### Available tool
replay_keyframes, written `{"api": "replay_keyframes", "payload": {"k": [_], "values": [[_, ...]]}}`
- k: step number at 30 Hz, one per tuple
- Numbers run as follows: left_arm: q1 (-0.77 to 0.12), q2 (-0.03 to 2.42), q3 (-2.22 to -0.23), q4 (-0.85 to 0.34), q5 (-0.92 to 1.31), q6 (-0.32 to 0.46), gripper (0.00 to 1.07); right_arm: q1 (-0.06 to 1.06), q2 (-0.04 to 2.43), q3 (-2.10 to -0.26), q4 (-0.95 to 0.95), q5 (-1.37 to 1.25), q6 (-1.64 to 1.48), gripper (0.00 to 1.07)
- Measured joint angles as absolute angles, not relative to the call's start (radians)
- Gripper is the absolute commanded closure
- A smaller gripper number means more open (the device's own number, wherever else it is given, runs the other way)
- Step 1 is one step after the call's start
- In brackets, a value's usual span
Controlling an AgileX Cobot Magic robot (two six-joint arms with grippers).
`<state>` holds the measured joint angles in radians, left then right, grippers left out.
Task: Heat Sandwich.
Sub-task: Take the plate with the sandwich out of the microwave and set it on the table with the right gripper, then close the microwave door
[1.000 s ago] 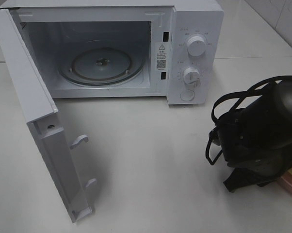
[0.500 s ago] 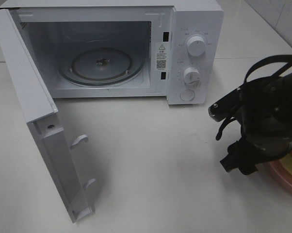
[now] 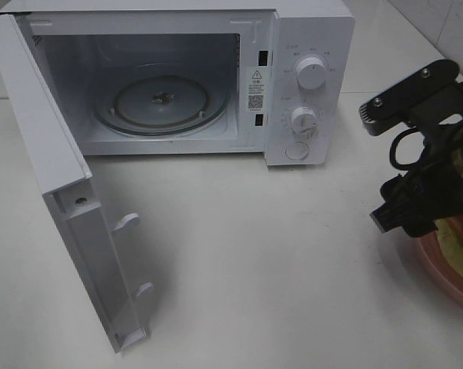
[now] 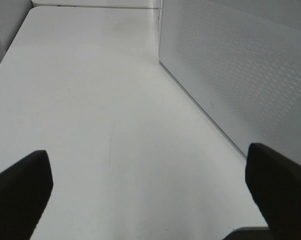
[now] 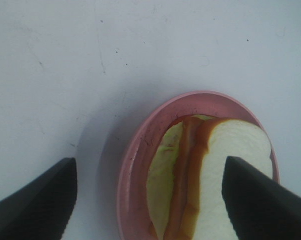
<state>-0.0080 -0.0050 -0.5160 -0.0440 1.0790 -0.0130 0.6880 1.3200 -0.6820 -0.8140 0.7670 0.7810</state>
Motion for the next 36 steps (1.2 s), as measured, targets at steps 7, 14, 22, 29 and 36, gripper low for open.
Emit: {"api": "replay_keyframes", "payload": {"k": [7,14,22,29,36], "values": [[-0.008,-0.005,-0.516,-0.044,1.079,-0.013,0.07,0.688,1.178,-0.682,-0.619,0.769,0.541,0.31],[-0.008,-0.005,-0.516,-0.044,1.079,-0.013,0.07,0.688,1.041,-0.682,-0.358,0.782,0.287,0.31],[-0.008,-0.005,-0.516,-0.044,1.079,-0.013,0.07,0.688,0.843,-0.682,-0.134,0.876,0.080,0.31],[-0.008,-0.005,-0.516,-0.044,1.079,-0.013,0.07,0.688,0.706,-0.682,-0.102,0.956,0.058,0.31],[-0.008,-0.005,-0.516,-0.044,1.079,-0.013,0.07,0.682,0.488,-0.652,-0.099,1.044,0.058,0.31]]}}
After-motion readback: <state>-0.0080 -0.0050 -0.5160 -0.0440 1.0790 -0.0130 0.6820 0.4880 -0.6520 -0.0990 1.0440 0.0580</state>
